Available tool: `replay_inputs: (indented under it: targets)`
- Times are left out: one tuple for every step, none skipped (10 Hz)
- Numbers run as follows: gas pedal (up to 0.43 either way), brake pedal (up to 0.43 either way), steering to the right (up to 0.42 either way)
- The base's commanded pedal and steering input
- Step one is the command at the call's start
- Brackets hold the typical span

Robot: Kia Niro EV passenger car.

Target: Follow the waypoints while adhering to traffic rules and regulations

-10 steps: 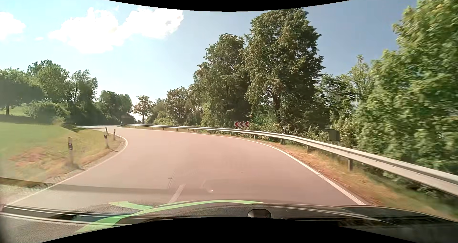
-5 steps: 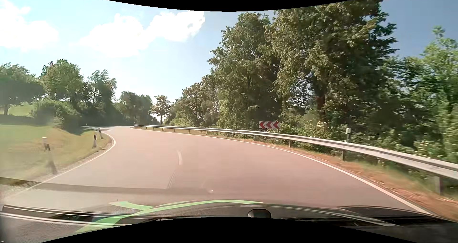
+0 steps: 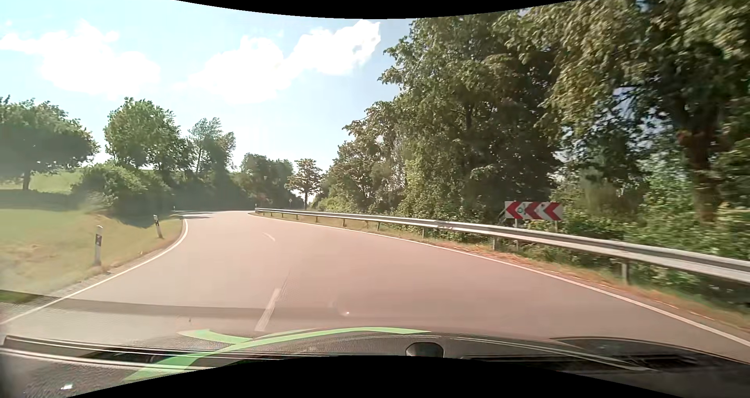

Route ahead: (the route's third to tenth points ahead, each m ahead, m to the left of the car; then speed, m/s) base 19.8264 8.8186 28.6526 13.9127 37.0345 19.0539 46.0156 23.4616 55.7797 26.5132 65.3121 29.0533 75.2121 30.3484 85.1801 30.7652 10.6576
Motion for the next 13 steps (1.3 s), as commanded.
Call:
replay_inputs:
  targets:
    - [0.189, 0.000, -0.125]
    - [0.189, 0.000, -0.126]
    - [0.189, 0.000, -0.129]
    - [0.197, 0.000, -0.133]
    - [0.209, 0.000, -0.134]
    - [0.209, 0.000, -0.134]
    - [0.220, 0.000, -0.134]
    - [0.228, 0.000, -0.130]
    - [0.248, 0.000, -0.123]
    - [0.248, 0.000, -0.119]
    - [0.260, 0.000, -0.116]
    - [0.268, 0.000, -0.116]
    - [0.287, 0.000, -0.116]
